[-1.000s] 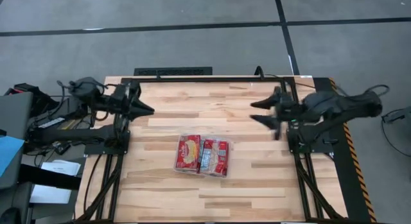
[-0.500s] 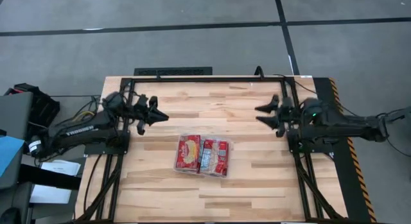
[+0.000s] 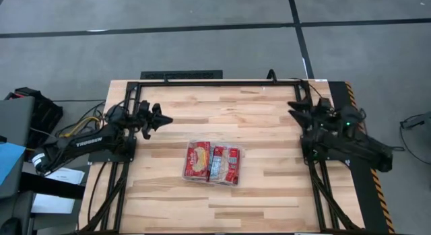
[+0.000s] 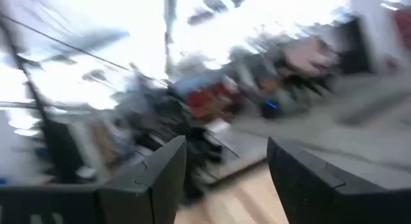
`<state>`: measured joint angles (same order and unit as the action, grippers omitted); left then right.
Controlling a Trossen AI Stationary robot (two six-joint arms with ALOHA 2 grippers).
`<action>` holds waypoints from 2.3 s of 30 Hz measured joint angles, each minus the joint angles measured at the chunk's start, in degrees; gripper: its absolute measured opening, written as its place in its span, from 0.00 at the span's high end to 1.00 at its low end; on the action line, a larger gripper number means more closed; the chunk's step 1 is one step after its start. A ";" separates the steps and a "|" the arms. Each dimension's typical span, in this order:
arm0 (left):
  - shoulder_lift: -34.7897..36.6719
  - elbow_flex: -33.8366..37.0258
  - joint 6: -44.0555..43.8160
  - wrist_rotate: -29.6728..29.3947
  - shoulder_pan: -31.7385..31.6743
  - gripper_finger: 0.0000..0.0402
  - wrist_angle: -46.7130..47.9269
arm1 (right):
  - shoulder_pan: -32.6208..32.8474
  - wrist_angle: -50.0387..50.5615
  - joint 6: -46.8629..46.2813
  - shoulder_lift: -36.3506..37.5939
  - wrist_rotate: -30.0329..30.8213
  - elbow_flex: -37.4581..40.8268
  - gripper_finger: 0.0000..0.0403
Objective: Sort popcorn bags into baskets
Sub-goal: Return to Home Position
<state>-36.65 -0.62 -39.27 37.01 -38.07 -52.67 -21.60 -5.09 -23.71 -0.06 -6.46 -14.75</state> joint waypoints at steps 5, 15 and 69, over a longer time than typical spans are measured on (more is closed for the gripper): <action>-0.65 0.02 0.27 2.39 -2.77 0.90 2.98 | -4.66 15.36 0.96 -2.00 0.42 -6.11 0.41; -2.40 0.09 2.47 5.86 -2.39 0.90 4.09 | 3.82 -12.99 1.42 -10.22 1.64 14.06 0.41; 36.37 -0.79 -7.97 -44.98 26.46 0.90 52.19 | 11.57 2.91 1.64 -11.56 13.88 13.91 0.40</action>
<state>-0.28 -1.41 -47.25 -7.98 -11.62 -0.47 -10.02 -2.17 -22.08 -11.62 7.42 -0.84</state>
